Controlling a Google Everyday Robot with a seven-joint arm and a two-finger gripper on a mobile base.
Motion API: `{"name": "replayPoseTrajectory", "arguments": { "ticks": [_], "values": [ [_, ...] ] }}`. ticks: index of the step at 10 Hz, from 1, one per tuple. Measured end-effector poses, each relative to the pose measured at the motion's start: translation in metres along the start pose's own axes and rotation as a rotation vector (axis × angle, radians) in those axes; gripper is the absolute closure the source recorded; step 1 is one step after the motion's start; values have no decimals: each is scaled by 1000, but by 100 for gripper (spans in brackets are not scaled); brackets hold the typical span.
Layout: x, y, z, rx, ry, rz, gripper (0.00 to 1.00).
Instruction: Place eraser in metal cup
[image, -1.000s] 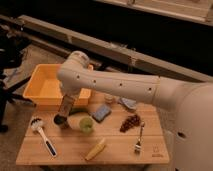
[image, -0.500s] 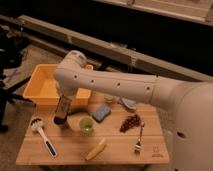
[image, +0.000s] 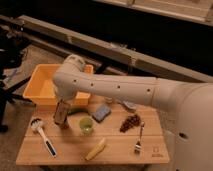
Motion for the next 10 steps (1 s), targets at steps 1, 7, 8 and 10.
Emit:
{"name": "replayPoseTrajectory", "arguments": {
  "ticks": [1,7,8,10],
  "values": [
    [0,-2,1,3,-1,-1,100],
    [1,-12,17,1,-7,-17,100],
    [3,-10,19,-6,-3,-17,100],
    [13,0,21,-23,11,-11,100]
  ]
}}
